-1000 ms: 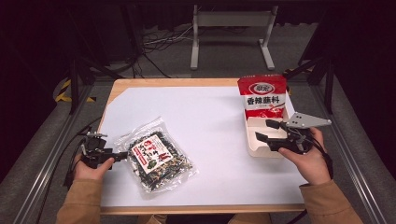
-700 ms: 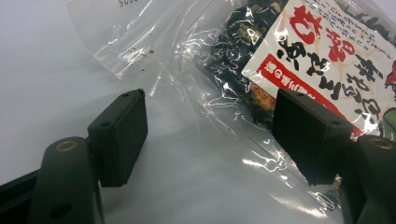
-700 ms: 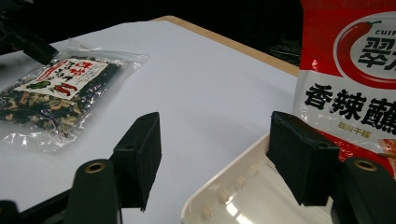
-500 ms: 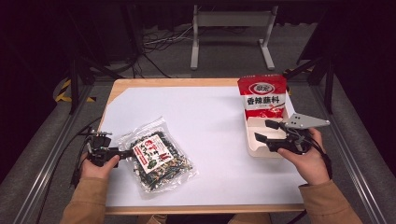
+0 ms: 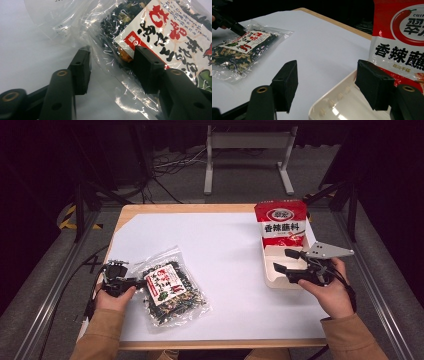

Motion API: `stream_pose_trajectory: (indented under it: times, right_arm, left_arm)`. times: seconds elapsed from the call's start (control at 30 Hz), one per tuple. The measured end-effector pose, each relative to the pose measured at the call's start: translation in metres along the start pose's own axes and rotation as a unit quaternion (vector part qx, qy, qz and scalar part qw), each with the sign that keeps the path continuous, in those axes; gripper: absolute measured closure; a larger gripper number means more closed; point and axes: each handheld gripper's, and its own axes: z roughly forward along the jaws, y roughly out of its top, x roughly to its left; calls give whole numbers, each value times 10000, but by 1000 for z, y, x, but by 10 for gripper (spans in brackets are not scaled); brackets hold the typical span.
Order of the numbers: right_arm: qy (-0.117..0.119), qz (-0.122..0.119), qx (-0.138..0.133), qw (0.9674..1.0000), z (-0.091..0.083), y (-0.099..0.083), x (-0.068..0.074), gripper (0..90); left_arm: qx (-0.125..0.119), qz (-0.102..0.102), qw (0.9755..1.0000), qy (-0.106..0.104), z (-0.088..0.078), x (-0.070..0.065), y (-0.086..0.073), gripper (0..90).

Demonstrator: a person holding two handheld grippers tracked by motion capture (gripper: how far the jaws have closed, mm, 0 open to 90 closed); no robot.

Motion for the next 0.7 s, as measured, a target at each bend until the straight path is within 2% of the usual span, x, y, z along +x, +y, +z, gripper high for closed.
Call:
stream_pose_trajectory:
  times: [0.1, 0.27, 0.33, 0.4, 0.57, 0.7]
  right_arm:
    - [1, 2, -4, 10000, 0, 0, 0, 344]
    - [3, -18, -22, 10000, -1, 0, 1, 344]
    - [0, -19, -26, 10000, -1, 0, 0, 344]
    - [-6, -13, -32, 10000, -2, -1, 0, 344]
    - [-31, -11, -31, 10000, -4, -2, -2, 344]
    - [-31, 12, -27, 10000, -4, -3, -3, 344]
  left_arm:
    - [-48, -36, 10000, -4, 1, -1, 0, 580]
    - [-182, -110, 9997, -71, 2, -2, -1, 720]
    - [-222, 20, 9997, 56, 3, -8, -1, 780]
    - [-282, 57, 9996, 73, 3, -11, -1, 822]
    - [-373, 14, 9993, 27, 2, -12, -2, 850]
    - [-516, -1, 9986, -114, -3, -11, -1, 854]
